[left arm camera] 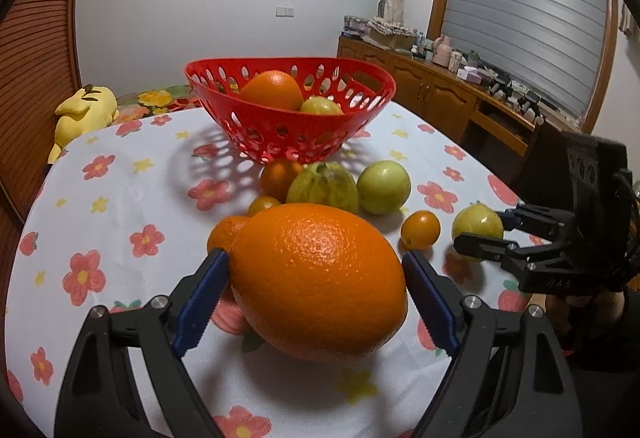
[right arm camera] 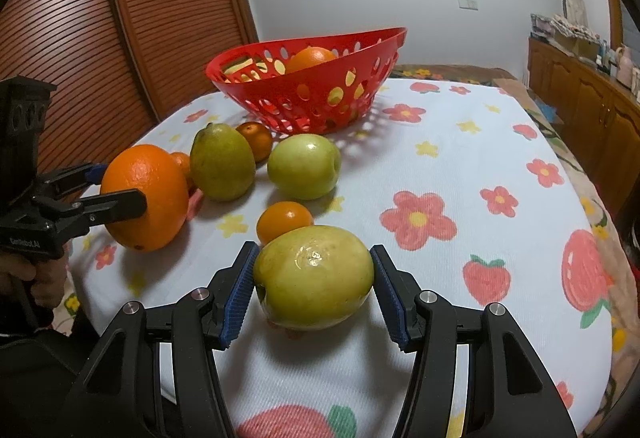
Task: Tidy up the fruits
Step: 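Lift both held fruits and move them toward the red basket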
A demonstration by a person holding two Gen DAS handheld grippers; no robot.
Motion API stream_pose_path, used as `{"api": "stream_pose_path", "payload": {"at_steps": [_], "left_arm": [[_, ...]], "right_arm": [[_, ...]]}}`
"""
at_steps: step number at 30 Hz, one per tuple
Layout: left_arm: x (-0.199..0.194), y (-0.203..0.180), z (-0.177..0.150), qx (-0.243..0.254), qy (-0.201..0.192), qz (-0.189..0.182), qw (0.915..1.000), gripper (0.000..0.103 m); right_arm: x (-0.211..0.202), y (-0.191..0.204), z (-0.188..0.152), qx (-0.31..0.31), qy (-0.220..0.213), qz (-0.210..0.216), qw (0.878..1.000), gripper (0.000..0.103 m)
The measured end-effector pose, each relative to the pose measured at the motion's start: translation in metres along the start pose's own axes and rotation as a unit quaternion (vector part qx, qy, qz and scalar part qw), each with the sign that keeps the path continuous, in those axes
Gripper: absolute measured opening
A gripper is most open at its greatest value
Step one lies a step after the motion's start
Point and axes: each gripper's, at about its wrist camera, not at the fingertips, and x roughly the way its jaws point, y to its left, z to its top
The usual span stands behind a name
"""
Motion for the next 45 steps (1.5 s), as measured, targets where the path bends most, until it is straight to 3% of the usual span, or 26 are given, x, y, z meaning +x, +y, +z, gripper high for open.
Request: {"api": "stream_pose_path", "payload": {"at_steps": [9,23,45], "left_arm": [[-0.014,0.006,0.013,-0.009,-0.023,0.005,0.9997,0.087],[-0.031,0.013,0.049,-0.001,-0.063,0.011,0.998,0.087],[-0.005,0.022,0.107,0.011,-0.076,0.014,0.9969,0.087]], "right_arm": [[-0.003,0.001,0.007,-0.004,-0.007,0.0,1.0,0.057],[-0.015,0.006,0.043,-0.027,-0.041,0.001,0.999,0.057],[-0.009,0.009,0.114,-0.064,-0.072,0.002,0.995,0.057]]}}
